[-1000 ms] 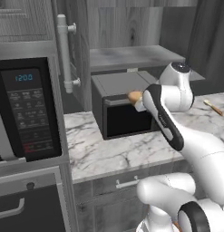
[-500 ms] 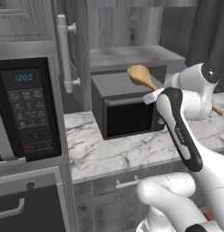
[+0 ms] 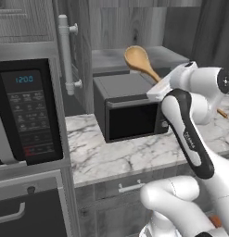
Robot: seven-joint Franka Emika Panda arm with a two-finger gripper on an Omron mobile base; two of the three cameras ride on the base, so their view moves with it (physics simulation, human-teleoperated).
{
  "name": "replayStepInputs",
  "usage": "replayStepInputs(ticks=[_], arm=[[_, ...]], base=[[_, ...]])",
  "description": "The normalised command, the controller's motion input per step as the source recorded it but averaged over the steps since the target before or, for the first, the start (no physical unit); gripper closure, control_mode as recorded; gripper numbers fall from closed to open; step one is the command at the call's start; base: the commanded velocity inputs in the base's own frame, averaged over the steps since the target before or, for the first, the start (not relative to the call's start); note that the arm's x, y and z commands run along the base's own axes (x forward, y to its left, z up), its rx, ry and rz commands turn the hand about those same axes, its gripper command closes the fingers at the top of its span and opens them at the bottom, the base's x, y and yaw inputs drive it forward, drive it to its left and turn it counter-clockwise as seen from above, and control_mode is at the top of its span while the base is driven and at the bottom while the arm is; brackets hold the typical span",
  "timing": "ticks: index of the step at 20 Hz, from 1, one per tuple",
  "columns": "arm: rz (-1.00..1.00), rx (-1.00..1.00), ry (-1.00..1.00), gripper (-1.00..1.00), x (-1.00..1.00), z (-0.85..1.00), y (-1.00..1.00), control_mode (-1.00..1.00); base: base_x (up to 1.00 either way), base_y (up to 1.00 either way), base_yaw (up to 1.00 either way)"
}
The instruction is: Organize the utensils by type. Pick up the wooden spoons from the counter and place them in the open cabinet. Then pick up the metallic utensils from the counter and place them in the open drawer.
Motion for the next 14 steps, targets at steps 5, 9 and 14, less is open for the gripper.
replayStepInputs(ticks=[5,9,14], arm=[[0.10,-0.18,0.00,1.00,0.37,0.56,0.16,-1.00],[0.16,-0.22,0.06,1.00,0.57,0.34,0.08,-1.00],[0.23,-0.22,-0.01,1.00,0.55,0.05,0.07,-1.00]], base=[[0.00,0.00,0.00],[0.00,0.00,0.00],[0.00,0.00,0.00]])
